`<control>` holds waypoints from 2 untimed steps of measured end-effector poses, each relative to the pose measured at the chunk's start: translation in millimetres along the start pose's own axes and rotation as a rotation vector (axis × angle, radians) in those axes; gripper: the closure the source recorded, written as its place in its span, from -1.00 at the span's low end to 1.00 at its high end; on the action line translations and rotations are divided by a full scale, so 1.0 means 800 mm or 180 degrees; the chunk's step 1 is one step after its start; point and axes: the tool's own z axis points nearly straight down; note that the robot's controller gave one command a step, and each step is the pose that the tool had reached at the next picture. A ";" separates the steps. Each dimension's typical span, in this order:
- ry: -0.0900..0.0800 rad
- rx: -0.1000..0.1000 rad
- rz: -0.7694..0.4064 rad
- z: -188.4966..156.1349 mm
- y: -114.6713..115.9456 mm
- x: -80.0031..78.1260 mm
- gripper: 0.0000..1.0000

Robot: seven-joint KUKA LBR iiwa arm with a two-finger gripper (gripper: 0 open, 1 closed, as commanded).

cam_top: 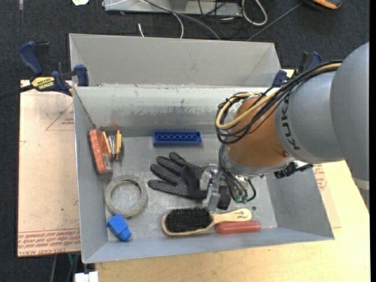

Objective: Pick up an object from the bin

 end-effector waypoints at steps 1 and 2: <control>0.0044 0.0006 0.0008 -0.063 -0.004 0.010 1.00; 0.0031 0.0005 -0.0093 -0.159 -0.009 -0.004 1.00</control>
Offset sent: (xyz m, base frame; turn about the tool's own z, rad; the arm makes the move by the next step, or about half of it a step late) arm 0.0074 -0.0127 0.1729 -0.0562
